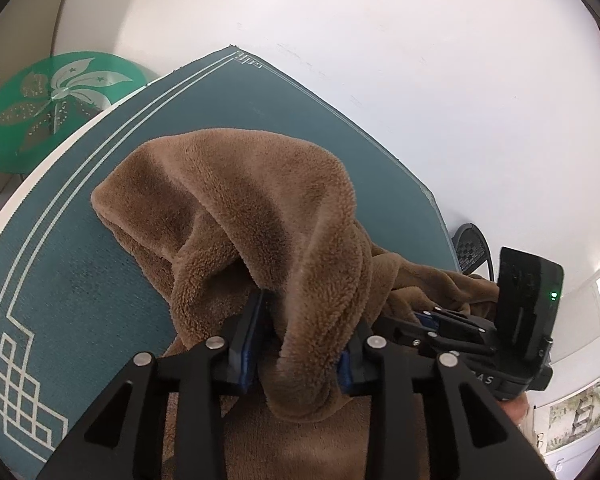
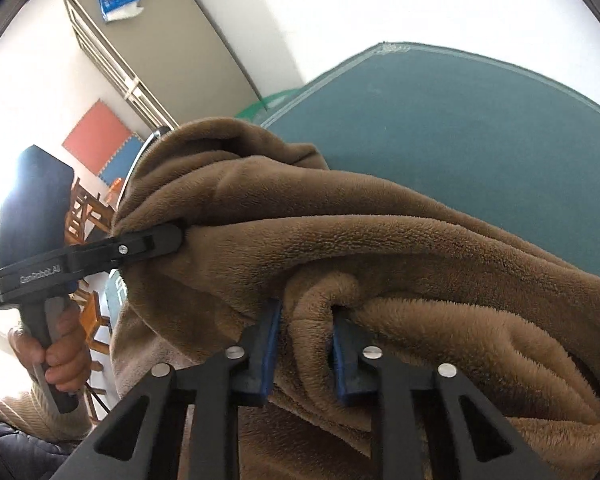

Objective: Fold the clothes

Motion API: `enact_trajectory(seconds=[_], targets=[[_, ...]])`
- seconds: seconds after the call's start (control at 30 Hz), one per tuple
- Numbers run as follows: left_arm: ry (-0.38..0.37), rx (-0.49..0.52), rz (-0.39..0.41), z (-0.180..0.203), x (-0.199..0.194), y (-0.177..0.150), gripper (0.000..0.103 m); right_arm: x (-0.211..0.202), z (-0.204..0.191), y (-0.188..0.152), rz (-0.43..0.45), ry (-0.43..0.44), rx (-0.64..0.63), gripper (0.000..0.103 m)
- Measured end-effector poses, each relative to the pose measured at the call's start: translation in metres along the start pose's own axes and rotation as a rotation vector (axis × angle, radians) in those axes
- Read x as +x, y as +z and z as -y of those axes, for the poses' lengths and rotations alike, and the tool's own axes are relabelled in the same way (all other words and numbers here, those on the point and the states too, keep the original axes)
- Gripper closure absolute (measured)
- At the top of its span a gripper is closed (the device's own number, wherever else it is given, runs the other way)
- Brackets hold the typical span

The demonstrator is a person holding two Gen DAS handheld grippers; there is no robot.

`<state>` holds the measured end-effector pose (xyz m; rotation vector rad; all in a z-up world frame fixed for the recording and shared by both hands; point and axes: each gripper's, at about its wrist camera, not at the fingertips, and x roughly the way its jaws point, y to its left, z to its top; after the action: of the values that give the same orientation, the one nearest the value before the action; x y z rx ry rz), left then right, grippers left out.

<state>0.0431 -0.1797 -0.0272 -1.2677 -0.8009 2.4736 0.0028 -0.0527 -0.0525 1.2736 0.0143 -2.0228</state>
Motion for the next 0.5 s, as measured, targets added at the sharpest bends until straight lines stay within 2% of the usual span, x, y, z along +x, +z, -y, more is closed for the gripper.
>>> enact_trajectory(seconds=[0.03,0.1,0.27,0.33,0.4,0.5], targets=[[0.003,0.001,0.004,-0.001,-0.001,0.001,0.058,-0.005,0.000,-0.001,0.018,0.007,0.003,0.083],[0.008,-0.003,0.016,-0.005,-0.003,0.003,0.044,-0.015,0.000,-0.004,0.056,0.020,0.009,0.084],[0.009,-0.007,0.058,-0.016,-0.018,0.007,0.041,-0.055,0.001,-0.002,0.201,0.079,0.060,0.084],[0.007,0.004,0.079,-0.019,-0.026,0.009,0.038,-0.076,0.005,-0.003,0.278,0.109,0.089,0.084],[0.000,0.021,0.098,-0.019,-0.034,0.012,0.028,-0.096,0.007,-0.006,0.351,0.137,0.111,0.084],[0.026,0.063,0.136,-0.016,-0.046,0.015,0.028,-0.126,0.008,-0.013,0.452,0.152,0.133,0.084]])
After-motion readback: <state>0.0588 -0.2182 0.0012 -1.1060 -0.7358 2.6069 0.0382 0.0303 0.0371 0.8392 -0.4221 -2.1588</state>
